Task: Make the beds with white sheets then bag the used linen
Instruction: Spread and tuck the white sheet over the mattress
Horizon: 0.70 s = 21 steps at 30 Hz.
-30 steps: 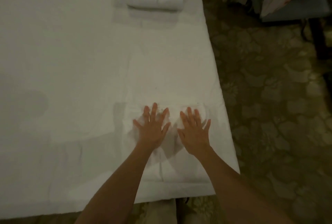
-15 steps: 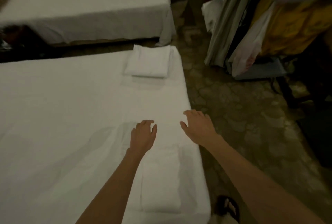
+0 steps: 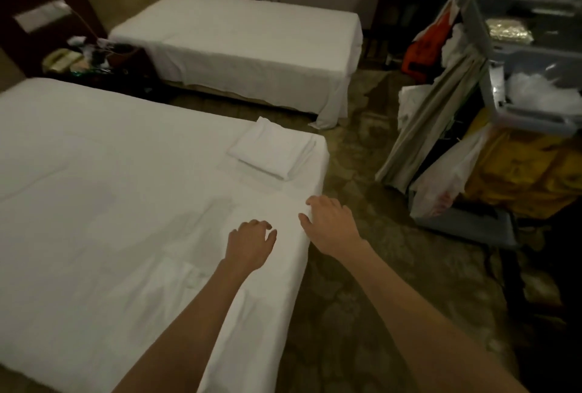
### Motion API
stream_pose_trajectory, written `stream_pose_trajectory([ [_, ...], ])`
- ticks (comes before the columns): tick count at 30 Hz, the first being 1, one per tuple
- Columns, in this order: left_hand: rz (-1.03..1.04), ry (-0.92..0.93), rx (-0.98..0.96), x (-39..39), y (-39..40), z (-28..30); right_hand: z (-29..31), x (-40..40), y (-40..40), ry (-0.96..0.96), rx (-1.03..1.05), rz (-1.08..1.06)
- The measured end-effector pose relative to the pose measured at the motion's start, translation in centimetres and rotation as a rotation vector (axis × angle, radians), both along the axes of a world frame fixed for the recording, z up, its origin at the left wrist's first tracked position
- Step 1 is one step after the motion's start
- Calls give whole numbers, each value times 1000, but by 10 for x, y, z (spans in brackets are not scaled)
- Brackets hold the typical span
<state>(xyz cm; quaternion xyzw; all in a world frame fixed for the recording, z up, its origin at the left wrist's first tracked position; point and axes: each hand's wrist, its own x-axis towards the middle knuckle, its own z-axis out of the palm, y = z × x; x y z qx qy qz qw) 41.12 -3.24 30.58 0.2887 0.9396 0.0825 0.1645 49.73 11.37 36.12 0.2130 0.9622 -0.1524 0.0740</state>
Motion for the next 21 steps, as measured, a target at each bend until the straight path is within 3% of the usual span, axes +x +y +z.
stream_pose_trajectory([
  [8,55,277,250,-97,47,84,-69,-19,19,-339,-100,76],
  [14,70,268,233,-136,94,83,-63,-82,61,-323,-66,98],
  [21,189,87,-69,-156,112,7,-21,-197,123,-87,26,279],
])
